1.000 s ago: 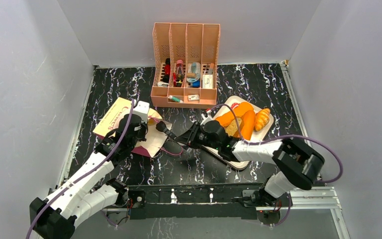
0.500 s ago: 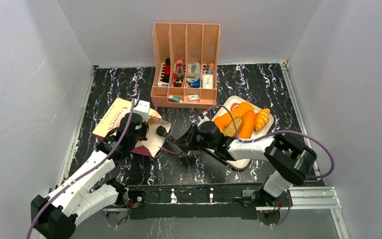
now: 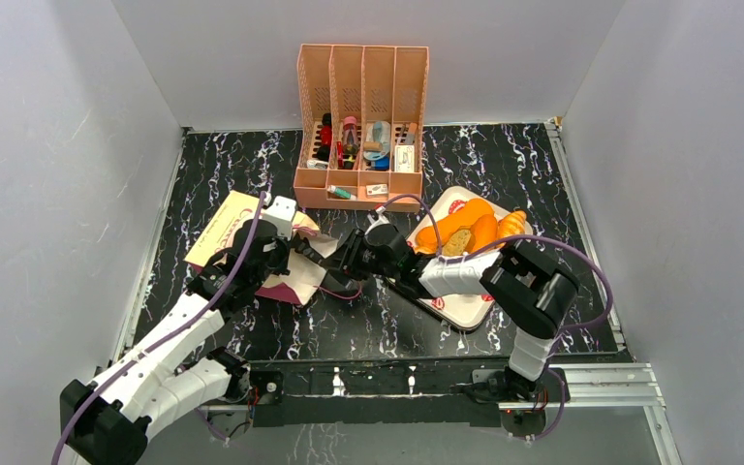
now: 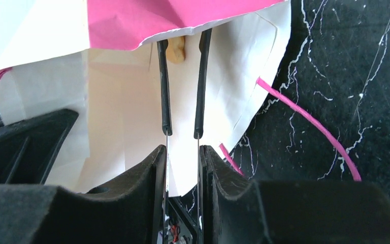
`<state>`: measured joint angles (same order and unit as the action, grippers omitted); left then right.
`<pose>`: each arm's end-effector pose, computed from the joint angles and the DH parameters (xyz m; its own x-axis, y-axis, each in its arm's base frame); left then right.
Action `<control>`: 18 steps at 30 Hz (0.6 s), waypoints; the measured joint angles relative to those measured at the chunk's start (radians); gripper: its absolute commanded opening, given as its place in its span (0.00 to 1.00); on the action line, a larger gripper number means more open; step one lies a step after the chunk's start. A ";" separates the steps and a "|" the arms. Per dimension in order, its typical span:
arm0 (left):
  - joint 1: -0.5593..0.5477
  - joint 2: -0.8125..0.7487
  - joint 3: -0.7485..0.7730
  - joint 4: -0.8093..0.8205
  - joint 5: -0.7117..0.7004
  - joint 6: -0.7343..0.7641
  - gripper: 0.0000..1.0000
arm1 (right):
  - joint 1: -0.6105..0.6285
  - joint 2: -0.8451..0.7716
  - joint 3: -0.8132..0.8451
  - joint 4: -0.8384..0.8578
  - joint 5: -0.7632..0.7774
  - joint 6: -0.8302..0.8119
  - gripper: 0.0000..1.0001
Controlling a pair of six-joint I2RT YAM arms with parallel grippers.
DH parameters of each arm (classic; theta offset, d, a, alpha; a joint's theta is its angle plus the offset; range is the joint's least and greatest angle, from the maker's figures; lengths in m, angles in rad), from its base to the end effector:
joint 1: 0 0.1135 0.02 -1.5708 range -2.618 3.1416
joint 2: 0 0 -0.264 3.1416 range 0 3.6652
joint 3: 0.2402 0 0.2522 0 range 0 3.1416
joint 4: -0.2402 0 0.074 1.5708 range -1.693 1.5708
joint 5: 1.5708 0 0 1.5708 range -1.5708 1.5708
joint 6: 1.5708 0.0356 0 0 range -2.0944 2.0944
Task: Take the fake bread out of the paper bag
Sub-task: Take out the fake bread from the paper bag.
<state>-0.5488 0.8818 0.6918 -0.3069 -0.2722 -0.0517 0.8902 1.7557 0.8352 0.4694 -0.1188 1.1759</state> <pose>0.1750 -0.0958 0.2783 -0.4217 0.1995 -0.8845 0.2794 0.9566 0.0826 0.2251 0.2848 0.1667 -0.8798 0.3699 -0.2985 -0.0695 0.5212 0.8506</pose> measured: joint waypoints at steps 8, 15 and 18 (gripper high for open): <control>0.000 -0.015 0.000 -0.001 0.008 0.008 0.00 | 0.000 0.024 0.027 -0.047 0.015 -0.009 0.26; 0.000 -0.015 0.000 -0.001 0.022 0.015 0.00 | 0.000 0.024 0.029 -0.068 0.024 -0.019 0.26; 0.000 -0.015 0.000 -0.001 0.026 0.018 0.00 | 0.000 0.025 0.047 -0.089 0.025 -0.022 0.26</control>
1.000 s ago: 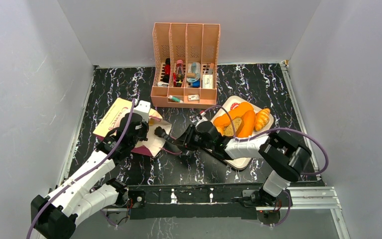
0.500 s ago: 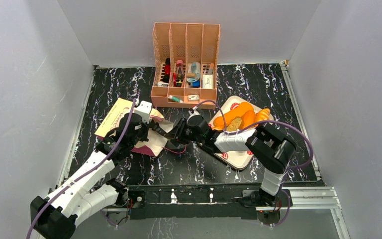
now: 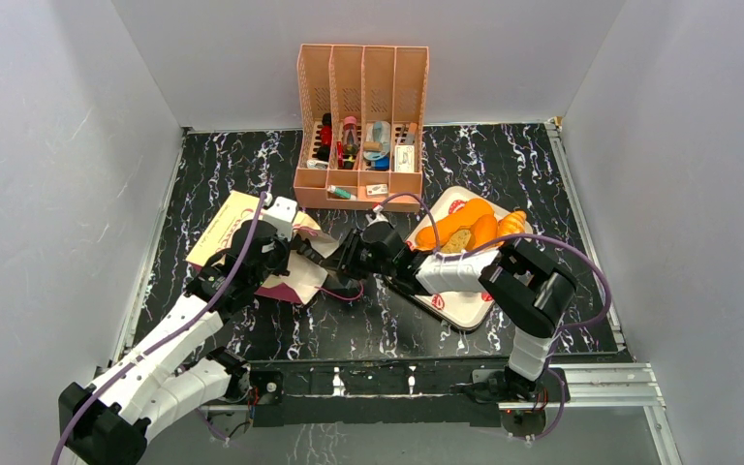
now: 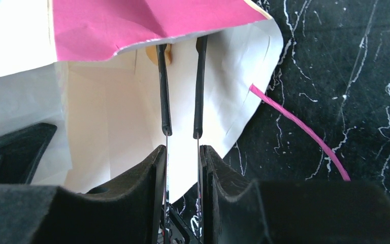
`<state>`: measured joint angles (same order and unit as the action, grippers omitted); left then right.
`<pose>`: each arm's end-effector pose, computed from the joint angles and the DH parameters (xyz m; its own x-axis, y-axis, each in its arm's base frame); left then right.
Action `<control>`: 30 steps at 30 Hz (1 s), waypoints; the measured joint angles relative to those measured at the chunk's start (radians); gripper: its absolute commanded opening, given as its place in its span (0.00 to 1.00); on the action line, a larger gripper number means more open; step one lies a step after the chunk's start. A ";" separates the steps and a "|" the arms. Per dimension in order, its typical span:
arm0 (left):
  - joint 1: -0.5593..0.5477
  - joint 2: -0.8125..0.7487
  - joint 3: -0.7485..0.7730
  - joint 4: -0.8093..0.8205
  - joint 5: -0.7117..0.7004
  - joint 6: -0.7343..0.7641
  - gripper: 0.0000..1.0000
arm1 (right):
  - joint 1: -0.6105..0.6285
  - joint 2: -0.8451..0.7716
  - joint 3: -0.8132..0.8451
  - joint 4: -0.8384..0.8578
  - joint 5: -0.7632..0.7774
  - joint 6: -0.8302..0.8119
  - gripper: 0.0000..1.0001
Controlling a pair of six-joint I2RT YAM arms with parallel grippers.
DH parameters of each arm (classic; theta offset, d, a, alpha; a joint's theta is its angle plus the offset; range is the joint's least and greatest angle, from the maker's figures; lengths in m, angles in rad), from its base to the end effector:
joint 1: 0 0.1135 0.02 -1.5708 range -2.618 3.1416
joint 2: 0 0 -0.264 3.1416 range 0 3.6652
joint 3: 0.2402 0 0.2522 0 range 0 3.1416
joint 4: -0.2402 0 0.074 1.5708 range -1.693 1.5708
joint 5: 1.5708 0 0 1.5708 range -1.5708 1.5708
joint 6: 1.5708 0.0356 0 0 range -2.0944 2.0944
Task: Take the fake bread out of the paper bag
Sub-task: Take out the fake bread from the paper bag.
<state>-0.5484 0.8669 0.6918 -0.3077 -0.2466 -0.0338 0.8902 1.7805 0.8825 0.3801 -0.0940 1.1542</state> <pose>0.1726 -0.0952 0.2808 -0.4068 0.2101 -0.8890 0.3075 0.9479 0.0833 0.2300 0.2894 0.1633 -0.8806 0.3593 -0.3091 -0.0490 0.5797 0.8134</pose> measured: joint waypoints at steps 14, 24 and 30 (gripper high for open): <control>0.000 0.000 -0.005 0.010 0.037 0.012 0.00 | 0.000 0.128 0.139 -0.021 0.002 -0.003 0.28; 0.000 0.000 -0.012 0.015 0.058 0.015 0.00 | 0.000 0.222 0.229 -0.001 -0.011 0.010 0.29; 0.001 -0.006 -0.019 0.016 0.064 0.016 0.00 | 0.000 0.264 0.274 0.015 -0.019 0.026 0.23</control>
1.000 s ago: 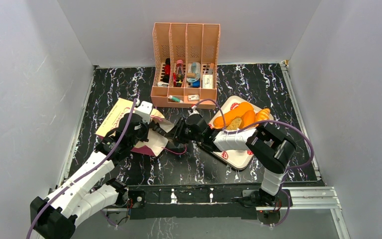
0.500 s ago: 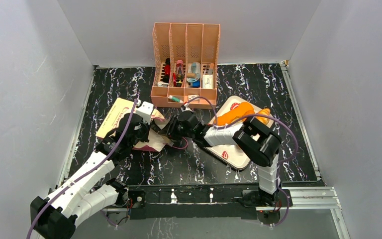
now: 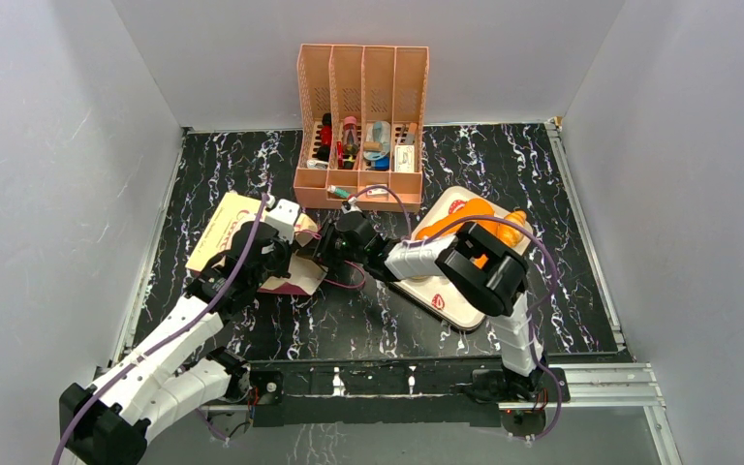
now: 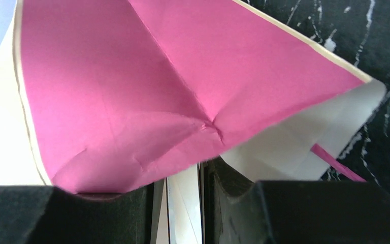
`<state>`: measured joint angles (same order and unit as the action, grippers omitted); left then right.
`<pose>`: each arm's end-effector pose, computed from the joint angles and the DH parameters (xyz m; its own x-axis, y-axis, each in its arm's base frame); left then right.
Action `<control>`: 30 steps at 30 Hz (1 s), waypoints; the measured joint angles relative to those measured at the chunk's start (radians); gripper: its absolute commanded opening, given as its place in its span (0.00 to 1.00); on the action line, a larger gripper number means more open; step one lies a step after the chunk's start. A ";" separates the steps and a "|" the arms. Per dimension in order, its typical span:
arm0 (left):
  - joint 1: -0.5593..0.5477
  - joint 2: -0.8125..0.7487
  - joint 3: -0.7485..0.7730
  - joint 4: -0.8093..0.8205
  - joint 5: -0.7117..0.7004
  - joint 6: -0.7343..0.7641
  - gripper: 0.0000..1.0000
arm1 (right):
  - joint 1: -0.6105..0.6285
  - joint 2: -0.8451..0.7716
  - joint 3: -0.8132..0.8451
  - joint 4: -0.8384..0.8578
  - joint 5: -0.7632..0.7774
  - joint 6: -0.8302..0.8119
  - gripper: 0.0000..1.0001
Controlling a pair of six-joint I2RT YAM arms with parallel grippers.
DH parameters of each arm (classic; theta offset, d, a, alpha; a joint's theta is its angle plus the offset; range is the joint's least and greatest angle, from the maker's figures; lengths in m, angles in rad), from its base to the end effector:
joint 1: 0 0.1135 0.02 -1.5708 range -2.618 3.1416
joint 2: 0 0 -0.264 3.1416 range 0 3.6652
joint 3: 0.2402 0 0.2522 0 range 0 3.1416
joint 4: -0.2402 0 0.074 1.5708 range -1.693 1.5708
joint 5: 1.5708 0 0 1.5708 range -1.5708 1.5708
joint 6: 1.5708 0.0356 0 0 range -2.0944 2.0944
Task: Take the fake bread out of the paper bag
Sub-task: Take out the fake bread from the paper bag.
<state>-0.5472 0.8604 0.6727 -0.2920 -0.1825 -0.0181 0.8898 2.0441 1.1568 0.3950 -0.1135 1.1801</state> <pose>0.1711 -0.0967 0.2766 -0.4008 0.2234 -0.8885 0.3670 0.9278 0.0677 0.2726 0.3428 0.1447 -0.8852 0.3668 -0.2861 -0.0428 0.5482 0.8352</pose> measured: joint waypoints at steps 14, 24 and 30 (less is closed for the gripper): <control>0.000 -0.015 -0.002 0.000 -0.037 -0.025 0.00 | -0.001 -0.002 -0.085 0.111 0.000 0.021 0.00; -0.006 0.011 0.008 0.003 -0.148 -0.075 0.00 | -0.006 -0.237 -0.307 0.104 0.063 -0.017 0.00; -0.006 0.071 0.040 0.011 -0.229 -0.103 0.00 | -0.008 -0.397 -0.451 0.092 0.063 -0.033 0.00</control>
<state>-0.5533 0.9318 0.7132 -0.2810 -0.4118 -0.1215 0.8822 1.6474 0.7063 0.4870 -0.0509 1.1469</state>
